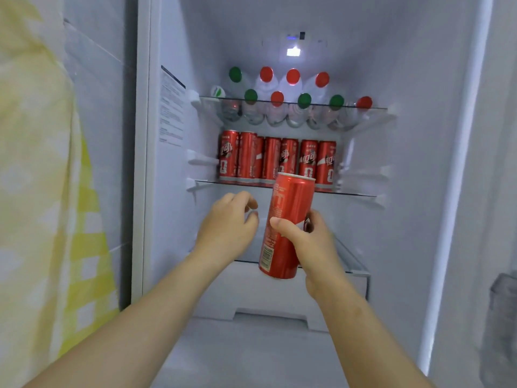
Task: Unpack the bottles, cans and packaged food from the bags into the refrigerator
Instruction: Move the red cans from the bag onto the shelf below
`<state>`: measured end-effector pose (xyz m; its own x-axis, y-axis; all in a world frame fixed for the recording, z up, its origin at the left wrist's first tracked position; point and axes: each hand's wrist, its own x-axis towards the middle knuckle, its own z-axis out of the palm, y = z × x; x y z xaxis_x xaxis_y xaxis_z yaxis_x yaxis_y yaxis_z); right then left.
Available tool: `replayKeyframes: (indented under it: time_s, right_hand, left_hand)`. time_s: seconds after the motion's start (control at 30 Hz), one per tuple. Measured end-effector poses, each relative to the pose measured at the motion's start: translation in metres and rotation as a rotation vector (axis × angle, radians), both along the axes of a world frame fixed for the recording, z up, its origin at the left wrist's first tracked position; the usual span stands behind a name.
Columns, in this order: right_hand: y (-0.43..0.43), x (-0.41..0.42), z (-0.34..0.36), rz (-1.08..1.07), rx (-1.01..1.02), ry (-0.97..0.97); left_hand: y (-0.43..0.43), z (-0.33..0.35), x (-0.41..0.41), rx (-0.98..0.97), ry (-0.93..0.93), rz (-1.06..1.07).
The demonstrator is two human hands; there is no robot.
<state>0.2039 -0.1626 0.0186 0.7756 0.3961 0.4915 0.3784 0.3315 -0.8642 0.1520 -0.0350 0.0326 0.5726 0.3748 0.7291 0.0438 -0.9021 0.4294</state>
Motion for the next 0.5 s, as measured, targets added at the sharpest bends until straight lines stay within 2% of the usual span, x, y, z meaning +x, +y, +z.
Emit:
replayKeyframes:
  time_s: [0.23, 0.5]
  right_hand:
    - [0.025, 0.038, 0.052, 0.013, 0.083, -0.078]
    - [0.049, 0.082, 0.113, -0.034, 0.082, -0.09]
  left_hand:
    - [0.02, 0.045, 0.044, 0.058, -0.119, 0.036]
    - [0.06, 0.088, 0.083, 0.045, -0.094, 0.03]
